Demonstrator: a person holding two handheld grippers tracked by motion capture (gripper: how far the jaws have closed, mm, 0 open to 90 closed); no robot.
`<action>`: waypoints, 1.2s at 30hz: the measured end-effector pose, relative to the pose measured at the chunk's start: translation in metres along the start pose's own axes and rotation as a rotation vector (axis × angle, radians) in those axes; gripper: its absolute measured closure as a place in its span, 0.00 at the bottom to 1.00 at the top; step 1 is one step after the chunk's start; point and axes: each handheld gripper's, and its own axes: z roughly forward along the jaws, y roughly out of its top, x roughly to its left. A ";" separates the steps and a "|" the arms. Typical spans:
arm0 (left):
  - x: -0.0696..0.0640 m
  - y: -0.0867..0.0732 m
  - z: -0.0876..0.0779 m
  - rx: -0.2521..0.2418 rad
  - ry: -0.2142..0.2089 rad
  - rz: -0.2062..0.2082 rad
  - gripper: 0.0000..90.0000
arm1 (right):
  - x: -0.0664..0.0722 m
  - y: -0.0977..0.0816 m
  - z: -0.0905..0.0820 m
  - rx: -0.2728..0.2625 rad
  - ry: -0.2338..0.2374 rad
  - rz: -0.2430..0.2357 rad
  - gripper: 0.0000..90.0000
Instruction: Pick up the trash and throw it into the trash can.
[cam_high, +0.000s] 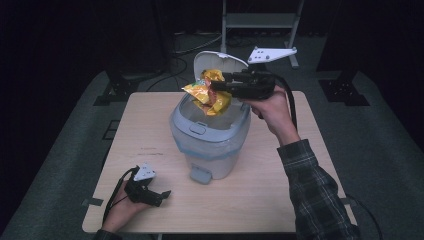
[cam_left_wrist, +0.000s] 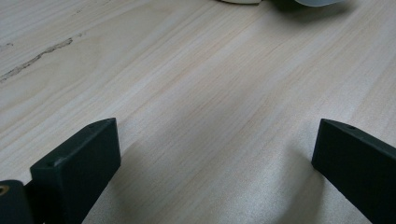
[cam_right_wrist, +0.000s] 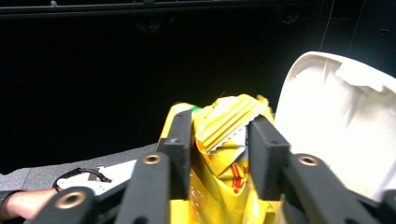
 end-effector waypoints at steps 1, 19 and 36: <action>0.000 0.000 0.000 0.000 0.000 0.000 0.00 | 0.000 0.000 0.001 0.002 -0.001 0.002 0.66; 0.000 0.000 0.000 -0.001 -0.001 0.000 0.00 | 0.000 -0.008 -0.021 0.005 0.005 -0.009 0.77; -0.001 -0.001 -0.001 0.000 0.004 -0.004 0.00 | -0.006 -0.025 -0.062 0.018 -0.043 -0.025 1.00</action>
